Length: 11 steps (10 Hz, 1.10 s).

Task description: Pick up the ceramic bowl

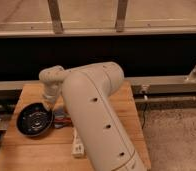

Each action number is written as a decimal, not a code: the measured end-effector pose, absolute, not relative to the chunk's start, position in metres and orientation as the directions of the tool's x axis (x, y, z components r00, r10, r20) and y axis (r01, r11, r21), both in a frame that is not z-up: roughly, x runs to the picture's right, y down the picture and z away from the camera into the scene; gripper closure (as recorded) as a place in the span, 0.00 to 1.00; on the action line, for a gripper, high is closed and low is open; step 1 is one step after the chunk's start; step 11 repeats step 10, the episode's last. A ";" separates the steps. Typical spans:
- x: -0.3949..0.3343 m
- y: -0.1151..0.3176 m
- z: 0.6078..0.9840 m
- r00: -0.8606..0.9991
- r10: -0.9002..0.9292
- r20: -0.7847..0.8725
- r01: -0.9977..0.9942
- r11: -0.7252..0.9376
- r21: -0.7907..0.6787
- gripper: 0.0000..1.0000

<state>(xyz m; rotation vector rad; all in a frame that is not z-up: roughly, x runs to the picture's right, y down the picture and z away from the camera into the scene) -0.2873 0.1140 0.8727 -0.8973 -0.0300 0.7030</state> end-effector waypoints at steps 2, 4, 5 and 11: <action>-0.282 0.095 0.857 0.758 0.612 -0.226 -0.550 0.414 -0.725 1.00; -0.276 0.065 0.829 0.730 0.663 -0.166 -0.546 0.419 -0.726 1.00; -0.273 0.053 0.818 0.717 0.683 -0.141 -0.544 0.421 -0.726 1.00; -0.255 -0.013 0.753 0.606 0.794 0.041 -0.508 0.426 -0.749 1.00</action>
